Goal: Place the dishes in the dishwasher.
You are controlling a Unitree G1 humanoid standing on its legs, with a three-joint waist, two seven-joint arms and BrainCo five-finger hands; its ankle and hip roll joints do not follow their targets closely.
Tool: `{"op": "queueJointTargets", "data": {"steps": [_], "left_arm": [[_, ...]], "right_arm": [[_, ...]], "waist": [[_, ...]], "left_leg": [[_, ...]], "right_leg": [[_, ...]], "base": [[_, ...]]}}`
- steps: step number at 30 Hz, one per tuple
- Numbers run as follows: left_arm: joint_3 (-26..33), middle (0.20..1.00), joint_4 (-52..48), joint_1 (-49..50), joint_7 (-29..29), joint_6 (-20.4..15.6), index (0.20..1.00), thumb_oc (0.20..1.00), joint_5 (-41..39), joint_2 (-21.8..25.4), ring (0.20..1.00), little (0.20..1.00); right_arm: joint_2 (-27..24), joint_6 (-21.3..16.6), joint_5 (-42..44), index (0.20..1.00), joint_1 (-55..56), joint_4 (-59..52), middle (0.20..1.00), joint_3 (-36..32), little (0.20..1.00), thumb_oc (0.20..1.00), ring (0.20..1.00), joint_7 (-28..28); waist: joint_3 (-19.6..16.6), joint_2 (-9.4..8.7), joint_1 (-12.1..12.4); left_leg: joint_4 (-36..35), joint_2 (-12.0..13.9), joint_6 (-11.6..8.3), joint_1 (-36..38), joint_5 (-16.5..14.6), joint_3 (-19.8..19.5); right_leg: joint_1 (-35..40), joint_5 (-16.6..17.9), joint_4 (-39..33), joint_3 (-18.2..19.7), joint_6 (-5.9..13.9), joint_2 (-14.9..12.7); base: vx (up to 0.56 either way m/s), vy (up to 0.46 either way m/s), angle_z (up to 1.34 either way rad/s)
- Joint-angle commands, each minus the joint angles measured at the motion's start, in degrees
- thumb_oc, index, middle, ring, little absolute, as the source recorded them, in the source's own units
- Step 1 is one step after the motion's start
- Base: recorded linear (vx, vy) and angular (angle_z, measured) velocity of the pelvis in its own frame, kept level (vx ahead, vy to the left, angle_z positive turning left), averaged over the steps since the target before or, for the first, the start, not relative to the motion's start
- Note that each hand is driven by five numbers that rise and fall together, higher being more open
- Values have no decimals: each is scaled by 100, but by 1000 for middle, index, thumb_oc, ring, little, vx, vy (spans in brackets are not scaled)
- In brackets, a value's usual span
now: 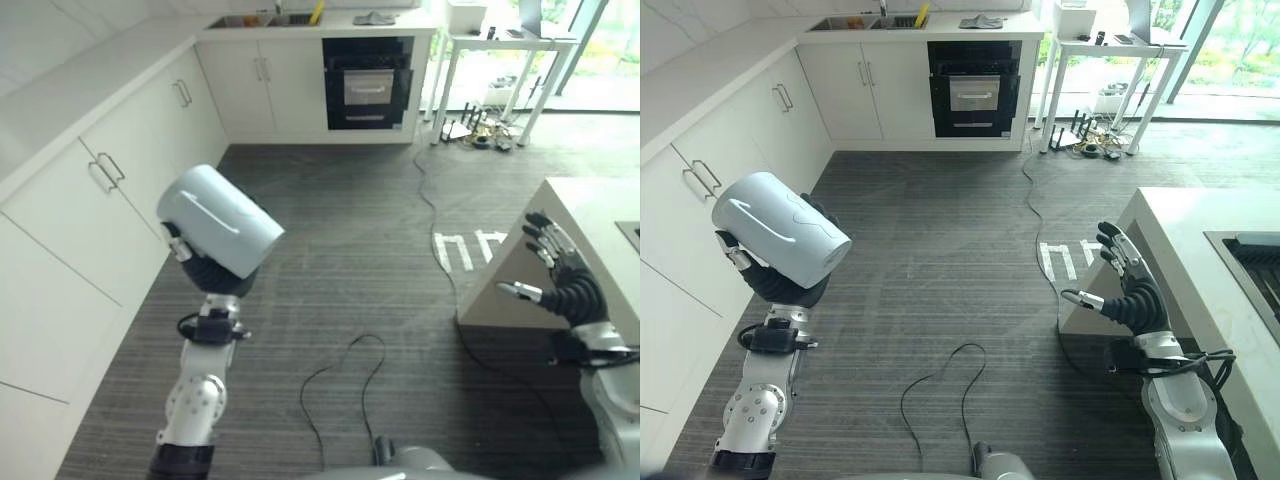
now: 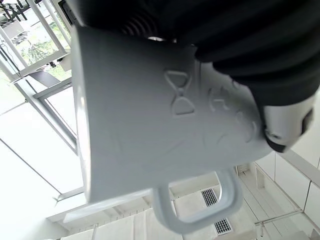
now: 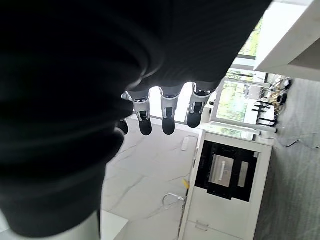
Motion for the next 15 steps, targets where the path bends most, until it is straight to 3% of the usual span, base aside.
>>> {"op": "queueJointTargets", "data": {"steps": [1, 2, 4, 10, 15], "left_arm": [[194, 200, -415, -363, -166, -44, 200, 200, 202, 182, 200, 200], [-2, 200, -310, 316, -1279, 284, 200, 200, -323, 249, 200, 200], [-23, 200, -351, 324, -1423, 261, 200, 200, -295, 281, 200, 200], [-41, 200, -415, 316, -1501, 382, 200, 200, -254, 302, 200, 200], [54, 200, -242, 295, -1582, 272, 200, 200, -250, 273, 200, 200]], "right_arm": [[-52, -291, 68, 1000, -307, -122, 1000, -93, 1000, 1000, 1000, -222], [239, -425, 805, 1000, -254, -250, 1000, 411, 1000, 1000, 1000, -32], [247, -474, 781, 1000, -219, -271, 1000, 353, 1000, 1000, 1000, -36], [205, -588, 821, 1000, -8, -285, 1000, 36, 1000, 1000, 1000, 45], [122, -658, 824, 1000, -7, -284, 1000, 11, 1000, 1000, 1000, 149]], "waist": [[-349, 146, -91], [-245, 188, -69], [-289, 183, -93], [-413, 192, -222], [-386, 190, -232]], "left_leg": [[-1124, 645, -204, 60, 763, 271], [-1124, 892, -339, -3, 597, 1032], [-1124, 892, -333, -68, 618, 957], [-1124, 1059, -431, -112, 752, 915], [-1124, 1106, -499, 88, 790, 914]], "right_leg": [[416, 363, -162, -48, 954, -347], [467, 175, -582, -276, 914, -264], [452, 186, -582, -73, 876, -170], [466, 151, -582, 57, 756, 18], [562, 128, -582, 199, 656, 175]], "base": [[8, -65, 20], [-16, -100, 13], [-39, -170, -6], [-49, -141, 5], [-9, -106, -1]]}}
